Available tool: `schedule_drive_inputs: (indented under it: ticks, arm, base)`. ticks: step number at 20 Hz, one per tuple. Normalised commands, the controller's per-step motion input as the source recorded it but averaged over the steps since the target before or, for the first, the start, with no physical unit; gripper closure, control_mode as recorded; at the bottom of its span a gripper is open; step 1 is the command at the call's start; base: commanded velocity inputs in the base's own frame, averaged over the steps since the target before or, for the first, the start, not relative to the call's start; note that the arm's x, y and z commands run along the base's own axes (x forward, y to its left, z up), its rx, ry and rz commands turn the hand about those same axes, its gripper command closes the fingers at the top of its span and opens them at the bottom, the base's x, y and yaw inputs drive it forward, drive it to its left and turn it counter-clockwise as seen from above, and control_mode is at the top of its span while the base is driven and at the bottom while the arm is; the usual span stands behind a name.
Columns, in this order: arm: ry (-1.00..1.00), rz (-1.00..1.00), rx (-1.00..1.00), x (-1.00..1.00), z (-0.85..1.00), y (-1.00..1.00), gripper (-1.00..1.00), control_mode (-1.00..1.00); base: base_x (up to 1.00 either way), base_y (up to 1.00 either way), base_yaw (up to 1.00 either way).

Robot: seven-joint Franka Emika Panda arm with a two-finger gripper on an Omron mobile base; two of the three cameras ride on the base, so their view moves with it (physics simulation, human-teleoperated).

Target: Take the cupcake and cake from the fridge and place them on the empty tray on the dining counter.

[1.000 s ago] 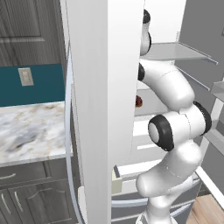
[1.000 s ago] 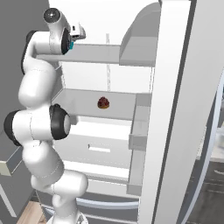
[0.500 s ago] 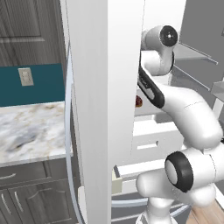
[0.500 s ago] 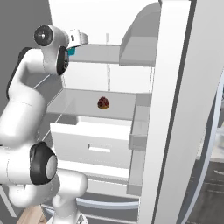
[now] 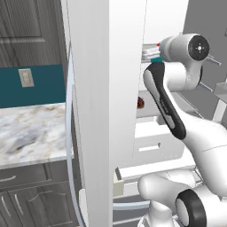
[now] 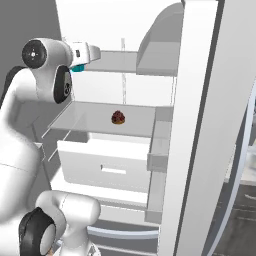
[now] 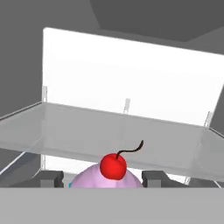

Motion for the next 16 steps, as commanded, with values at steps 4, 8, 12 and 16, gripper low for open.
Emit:
schedule_drive_inputs:
  ticks: [4, 8, 12, 16]
  arm:
    - [0.14, -0.08, 0.04, -1.00, 0.18, -0.09, 1.00, -1.00]
    - [0.18, -0.06, 0.02, -0.99, 0.00, -0.01, 1.00, -1.00]
    - [0.15, -0.02, 0.00, -0.79, -0.08, 0.00, 1.00, -1.00]
    - [0.10, 0.00, 0.00, -0.50, -0.21, 0.00, 1.00, -1.00]
  base:
    - [0.00, 0.00, 0.00]
    - [0.00, 0.00, 0.00]
    - [0.00, 0.00, 0.00]
    - [0.00, 0.00, 0.00]
